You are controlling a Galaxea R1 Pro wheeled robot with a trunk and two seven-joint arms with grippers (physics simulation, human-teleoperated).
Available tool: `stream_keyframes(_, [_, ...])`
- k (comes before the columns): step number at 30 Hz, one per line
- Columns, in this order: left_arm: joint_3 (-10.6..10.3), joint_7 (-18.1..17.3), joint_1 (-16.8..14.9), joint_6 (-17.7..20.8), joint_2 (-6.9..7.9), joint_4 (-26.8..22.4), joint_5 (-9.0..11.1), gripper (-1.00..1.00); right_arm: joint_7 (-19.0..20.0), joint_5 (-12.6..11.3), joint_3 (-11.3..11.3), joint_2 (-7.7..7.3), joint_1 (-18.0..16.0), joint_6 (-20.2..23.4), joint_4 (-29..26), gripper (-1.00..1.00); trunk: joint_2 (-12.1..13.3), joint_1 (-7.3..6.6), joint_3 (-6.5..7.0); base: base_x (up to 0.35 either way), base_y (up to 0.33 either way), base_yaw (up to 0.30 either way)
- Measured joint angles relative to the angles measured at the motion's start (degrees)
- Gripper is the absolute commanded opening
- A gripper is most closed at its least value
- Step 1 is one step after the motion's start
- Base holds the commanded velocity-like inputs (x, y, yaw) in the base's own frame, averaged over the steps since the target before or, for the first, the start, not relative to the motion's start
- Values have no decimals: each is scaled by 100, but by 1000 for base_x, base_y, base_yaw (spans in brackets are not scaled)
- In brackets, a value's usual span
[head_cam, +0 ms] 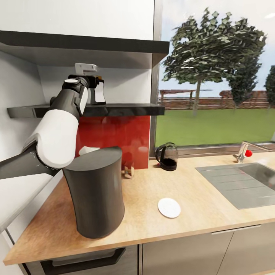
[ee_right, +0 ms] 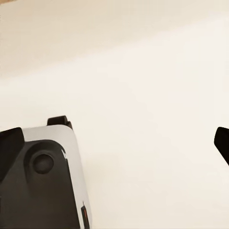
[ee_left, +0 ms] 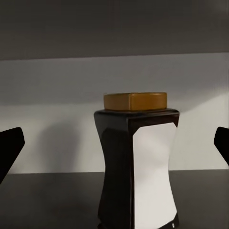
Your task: Set up a coffee station on the kitchen countertop: keep the coffee maker on the countertop, move the bottle of coffee from the kitchen shelf to the counter next to the coffee maker, place a paper coffee filter on top of the coffee maker, put the saucer next to the coffee maker with the coffee cup on the saucer, and place the electric kettle next to the coffee maker.
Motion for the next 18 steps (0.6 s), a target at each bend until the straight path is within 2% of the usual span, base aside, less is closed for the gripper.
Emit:
stream_keyframes(15, [-8, 70, 0, -8, 0, -9, -5, 100, 6, -1, 5, 3, 0, 2, 2, 100, 0, 0, 130, 2, 0, 0])
stream_keyframes(18, [15, 68, 0, -4, 0, -10, 3, 100, 6, -1, 3, 5, 0, 2, 2, 100, 0, -2, 154, 175, 0, 0])
